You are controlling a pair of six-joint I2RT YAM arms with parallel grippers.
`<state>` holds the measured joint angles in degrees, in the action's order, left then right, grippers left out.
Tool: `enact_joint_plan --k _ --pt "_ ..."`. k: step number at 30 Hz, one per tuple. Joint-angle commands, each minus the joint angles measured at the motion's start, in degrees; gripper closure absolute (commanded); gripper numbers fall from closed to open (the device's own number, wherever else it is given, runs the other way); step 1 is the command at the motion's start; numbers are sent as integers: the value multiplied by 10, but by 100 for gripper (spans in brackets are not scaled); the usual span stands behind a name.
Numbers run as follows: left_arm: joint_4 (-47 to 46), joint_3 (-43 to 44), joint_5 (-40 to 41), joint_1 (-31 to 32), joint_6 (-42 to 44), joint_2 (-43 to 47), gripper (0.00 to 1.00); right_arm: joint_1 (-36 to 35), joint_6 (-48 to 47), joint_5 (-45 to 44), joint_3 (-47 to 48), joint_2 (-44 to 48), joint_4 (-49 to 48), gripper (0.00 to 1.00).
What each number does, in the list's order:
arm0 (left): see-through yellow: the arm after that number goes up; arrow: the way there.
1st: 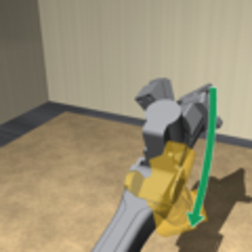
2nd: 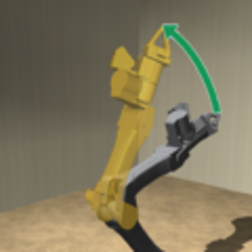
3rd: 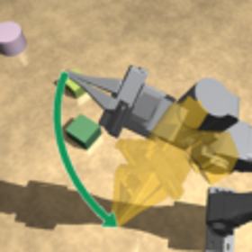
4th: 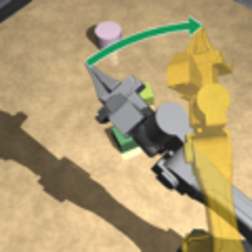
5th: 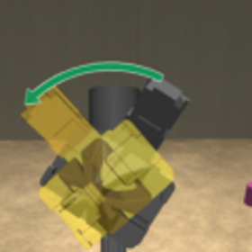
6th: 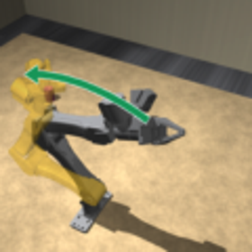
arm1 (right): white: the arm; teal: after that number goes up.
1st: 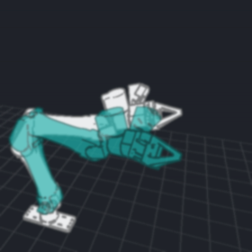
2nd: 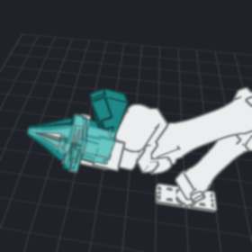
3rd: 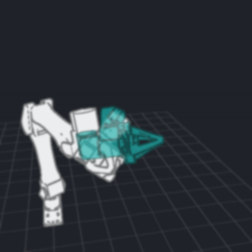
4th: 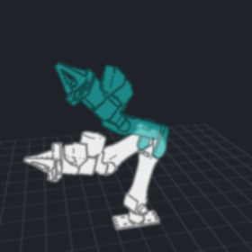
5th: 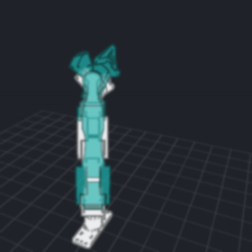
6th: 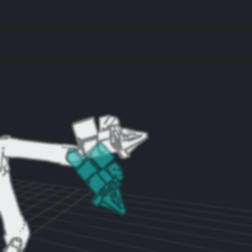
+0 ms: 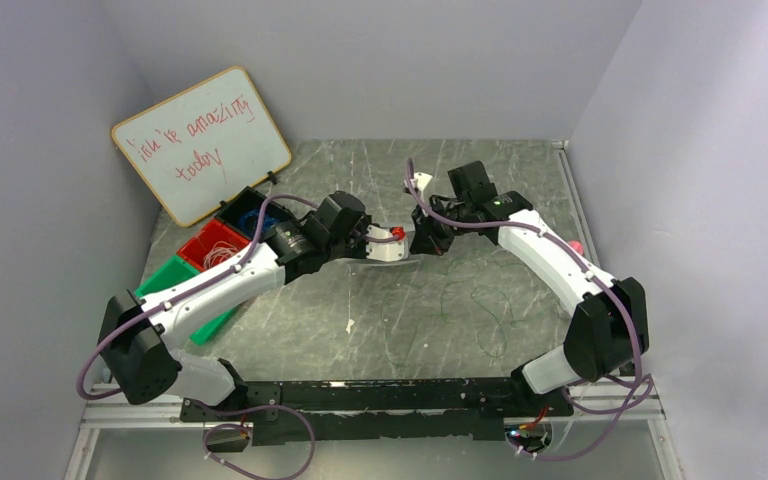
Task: Wrap the cables
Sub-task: Place the cable reel at the center of the board.
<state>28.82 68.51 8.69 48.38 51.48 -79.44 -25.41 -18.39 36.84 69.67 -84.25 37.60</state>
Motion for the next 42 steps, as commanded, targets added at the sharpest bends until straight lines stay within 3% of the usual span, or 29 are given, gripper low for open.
enact_joint_plan --k 1,15,23,33,42 --pt "-27 42 -26 4 -7 0 98 -10 -5 -17 -4 24 -38 94" --pt "-19 47 -35 4 -14 -8 98 -32 3 -67 -10 39 -59 94" --pt "-20 37 -38 4 -11 1 98 -4 29 -90 -15 79 -87 85" --pt "-25 40 -34 5 -13 5 98 52 26 83 15 37 -15 79" --pt "-28 37 -30 4 -14 7 98 53 -1 132 20 25 20 84"
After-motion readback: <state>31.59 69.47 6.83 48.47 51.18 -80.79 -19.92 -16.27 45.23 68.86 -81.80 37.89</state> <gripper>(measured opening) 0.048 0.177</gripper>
